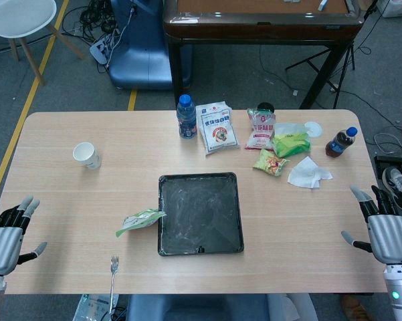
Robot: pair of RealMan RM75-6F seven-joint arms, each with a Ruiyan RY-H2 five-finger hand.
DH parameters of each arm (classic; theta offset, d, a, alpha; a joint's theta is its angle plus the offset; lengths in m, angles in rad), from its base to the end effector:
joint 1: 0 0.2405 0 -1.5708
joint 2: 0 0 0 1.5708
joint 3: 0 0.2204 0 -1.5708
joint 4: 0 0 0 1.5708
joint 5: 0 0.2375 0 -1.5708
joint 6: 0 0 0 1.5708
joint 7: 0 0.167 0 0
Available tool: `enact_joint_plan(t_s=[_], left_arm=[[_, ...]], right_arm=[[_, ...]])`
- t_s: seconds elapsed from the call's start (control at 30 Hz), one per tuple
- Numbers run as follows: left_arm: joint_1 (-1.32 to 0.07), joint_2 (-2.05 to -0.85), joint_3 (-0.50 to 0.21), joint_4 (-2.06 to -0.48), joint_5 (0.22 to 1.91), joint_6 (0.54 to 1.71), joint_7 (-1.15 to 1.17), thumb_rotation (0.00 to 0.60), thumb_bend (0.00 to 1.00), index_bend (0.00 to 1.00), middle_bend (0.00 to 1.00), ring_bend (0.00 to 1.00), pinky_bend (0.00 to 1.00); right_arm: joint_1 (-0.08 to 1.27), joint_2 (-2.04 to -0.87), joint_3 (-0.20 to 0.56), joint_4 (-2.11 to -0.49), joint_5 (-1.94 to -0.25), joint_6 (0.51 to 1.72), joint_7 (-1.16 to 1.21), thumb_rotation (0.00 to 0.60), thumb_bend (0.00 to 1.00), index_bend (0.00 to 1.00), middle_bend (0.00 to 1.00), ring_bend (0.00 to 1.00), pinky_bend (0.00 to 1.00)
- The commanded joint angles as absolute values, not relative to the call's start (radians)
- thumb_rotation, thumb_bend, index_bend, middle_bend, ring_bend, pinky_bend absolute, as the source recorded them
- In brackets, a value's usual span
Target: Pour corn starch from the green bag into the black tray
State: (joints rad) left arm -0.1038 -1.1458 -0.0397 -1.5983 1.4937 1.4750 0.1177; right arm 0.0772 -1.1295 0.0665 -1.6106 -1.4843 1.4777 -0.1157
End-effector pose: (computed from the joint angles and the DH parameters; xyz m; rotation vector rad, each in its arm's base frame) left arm -0.2881 0.2066 0.1088 -1.4348 -0.8287 -0.8273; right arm -0.2915 -0.2052 0.1178 1.3962 -0.8283 0.8204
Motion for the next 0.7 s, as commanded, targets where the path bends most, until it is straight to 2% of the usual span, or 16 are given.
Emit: enact_joint_plan(t_s=[0.03,0.47,0.6,0.7], left_arm=[[-0.104,-1.146,-0.040,-1.598,1.492,1.474,0.119,0.600,0.19,0.09,0.06,0.12,0.12],[-0.115,-1.157,-0.042,-1.572,1.507,1.468,0.070,0.600,0.19,0.09,0.06,0.12,0.12],[-0.144,-1.156,-0.038,-1.553,1.509,1.410,-0.006,0.600,0.19,0.08,0.06,0.12,0.12],[-0.175,-1.149,-0.034,-1.549,1.499,1.341,-0.053,0.600,0.19,0.03,0.06,0.12,0.12]], right_arm=[[0.077,-1.130,0.066,-1.610,-1.484,1.477,-0.115,0.600,0.05,0.08,0.21,0.02,0.07],[0.081,-1.109,0.075,-1.623,-1.494,1.486,-0.095,0.600,0.05,0.08,0.21,0.02,0.07],[0.083,-1.080,0.096,-1.641,-1.498,1.510,-0.095,0.600,0.05,0.08,0.21,0.02,0.07],[0.082,-1.063,0.110,-1.653,-1.500,1.531,-0.095,0.600,0.05,0.08,0.21,0.02,0.07]])
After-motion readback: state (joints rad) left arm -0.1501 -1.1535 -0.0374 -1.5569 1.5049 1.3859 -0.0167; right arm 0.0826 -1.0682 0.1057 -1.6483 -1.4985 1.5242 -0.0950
